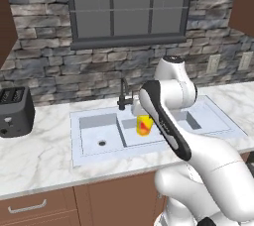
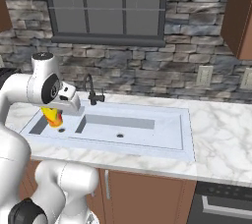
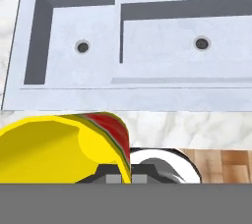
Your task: Pick the cup and bowl from the counter and place them on the counter next to the sink.
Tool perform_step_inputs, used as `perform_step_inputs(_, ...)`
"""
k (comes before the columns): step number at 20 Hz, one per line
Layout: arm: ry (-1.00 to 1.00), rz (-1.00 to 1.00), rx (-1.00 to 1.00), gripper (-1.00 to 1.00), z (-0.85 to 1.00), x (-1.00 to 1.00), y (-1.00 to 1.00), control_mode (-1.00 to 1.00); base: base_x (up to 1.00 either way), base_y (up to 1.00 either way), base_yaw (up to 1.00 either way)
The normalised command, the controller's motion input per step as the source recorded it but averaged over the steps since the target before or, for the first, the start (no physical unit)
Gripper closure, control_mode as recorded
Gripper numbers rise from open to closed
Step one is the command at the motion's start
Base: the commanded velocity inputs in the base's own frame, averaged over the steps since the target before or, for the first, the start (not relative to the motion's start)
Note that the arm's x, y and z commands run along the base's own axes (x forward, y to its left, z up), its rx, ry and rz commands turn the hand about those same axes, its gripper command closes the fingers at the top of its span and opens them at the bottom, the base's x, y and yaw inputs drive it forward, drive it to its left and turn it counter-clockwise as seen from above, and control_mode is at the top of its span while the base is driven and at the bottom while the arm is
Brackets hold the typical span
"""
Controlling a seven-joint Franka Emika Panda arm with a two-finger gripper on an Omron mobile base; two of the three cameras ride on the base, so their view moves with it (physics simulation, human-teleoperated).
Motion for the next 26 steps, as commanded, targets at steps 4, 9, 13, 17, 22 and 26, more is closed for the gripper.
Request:
perform_step_inputs(4,0.0,-0.01,0.0,1.0,-0.12,0.35,0.25,-1.0,0.0,0.0,0.0)
perform_step_inputs(9,-0.01,-0.06,0.0,1.0,-0.08,0.27,0.21,-1.0,0.0,0.0,0.0)
perform_step_inputs(13,-0.03,-0.06,0.0,1.0,-0.13,0.09,0.24,-1.0,0.0,0.0,0.0)
perform_step_inputs(17,-0.01,-0.05,0.0,1.0,-0.15,0.0,0.41,-1.0,0.0,0.0,0.0)
perform_step_inputs(22,-0.01,0.0,0.0,1.0,-0.1,-0.04,0.49,-1.0,0.0,0.0,0.0)
perform_step_inputs(26,0.0,0.0,0.0,1.0,-0.03,-0.01,0.44,-1.0,0.0,0.0,0.0)
